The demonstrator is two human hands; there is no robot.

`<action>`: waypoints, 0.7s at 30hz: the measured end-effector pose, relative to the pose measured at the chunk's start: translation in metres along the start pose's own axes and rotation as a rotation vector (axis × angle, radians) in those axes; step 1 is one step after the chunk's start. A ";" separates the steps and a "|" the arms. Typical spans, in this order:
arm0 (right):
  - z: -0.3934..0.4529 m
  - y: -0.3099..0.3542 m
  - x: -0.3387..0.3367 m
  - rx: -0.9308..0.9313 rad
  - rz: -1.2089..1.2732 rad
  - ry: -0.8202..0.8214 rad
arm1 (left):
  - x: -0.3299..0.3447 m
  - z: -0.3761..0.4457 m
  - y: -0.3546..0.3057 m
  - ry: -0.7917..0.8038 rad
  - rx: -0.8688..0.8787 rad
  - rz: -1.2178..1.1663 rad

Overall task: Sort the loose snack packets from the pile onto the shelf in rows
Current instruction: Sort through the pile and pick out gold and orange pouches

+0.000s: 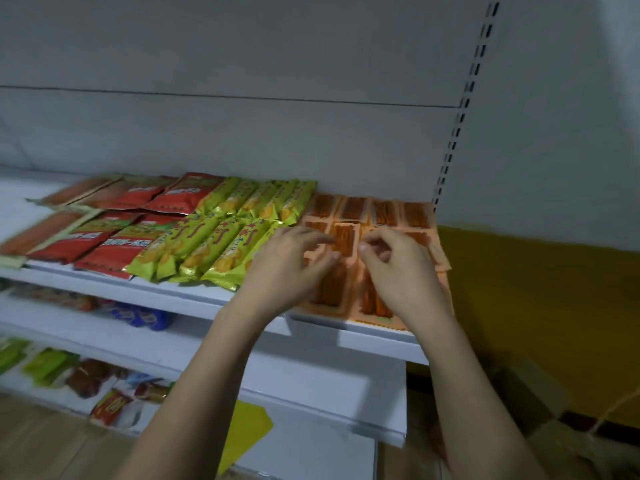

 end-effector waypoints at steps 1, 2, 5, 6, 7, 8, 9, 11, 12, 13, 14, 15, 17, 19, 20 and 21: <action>0.003 0.015 0.015 -0.066 -0.012 0.053 | -0.013 -0.006 0.009 -0.005 -0.050 0.060; 0.004 0.031 0.031 -0.135 -0.019 0.099 | -0.028 -0.014 0.019 -0.004 -0.105 0.114; 0.000 0.084 0.080 -0.311 -0.069 0.232 | -0.077 -0.047 0.053 -0.021 -0.258 0.200; -0.005 0.103 0.096 -0.363 -0.094 0.277 | -0.093 -0.060 0.067 -0.037 -0.305 0.203; -0.011 0.123 0.110 -0.411 -0.122 0.318 | -0.109 -0.075 0.081 -0.052 -0.351 0.204; -0.017 0.141 0.124 -0.456 -0.149 0.349 | -0.124 -0.091 0.094 -0.064 -0.393 0.210; -0.025 0.160 0.137 -0.499 -0.173 0.368 | -0.138 -0.108 0.107 -0.073 -0.432 0.223; -0.041 0.197 0.165 -0.580 -0.210 0.394 | -0.164 -0.143 0.131 -0.096 -0.503 0.255; -0.049 0.216 0.181 -0.623 -0.226 0.407 | -0.177 -0.161 0.144 -0.112 -0.541 0.272; -0.058 0.234 0.198 -0.663 -0.246 0.422 | -0.191 -0.177 0.156 -0.130 -0.575 0.286; -0.066 0.251 0.217 -0.699 -0.271 0.438 | -0.205 -0.194 0.168 -0.151 -0.606 0.294; -0.075 0.268 0.238 -0.733 -0.298 0.458 | -0.220 -0.210 0.180 -0.172 -0.628 0.301; -0.094 0.303 0.280 -0.781 -0.339 0.521 | -0.250 -0.243 0.207 -0.198 -0.659 0.324; -0.112 0.337 0.325 -0.814 -0.367 0.577 | -0.280 -0.281 0.238 -0.196 -0.714 0.355; -0.121 0.355 0.349 -0.832 -0.386 0.592 | -0.295 -0.301 0.255 -0.193 -0.746 0.368; -0.129 0.372 0.373 -0.852 -0.407 0.600 | -0.309 -0.321 0.270 -0.186 -0.773 0.380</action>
Point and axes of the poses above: each hand's wrist, its own z-axis towards the middle knuckle, its own x-axis out of the palm, y = z × x, the point moved 5 cm from there along z, towards the middle knuckle, and after that the axes turned 14 degrees about x, right-handed, at the moved point
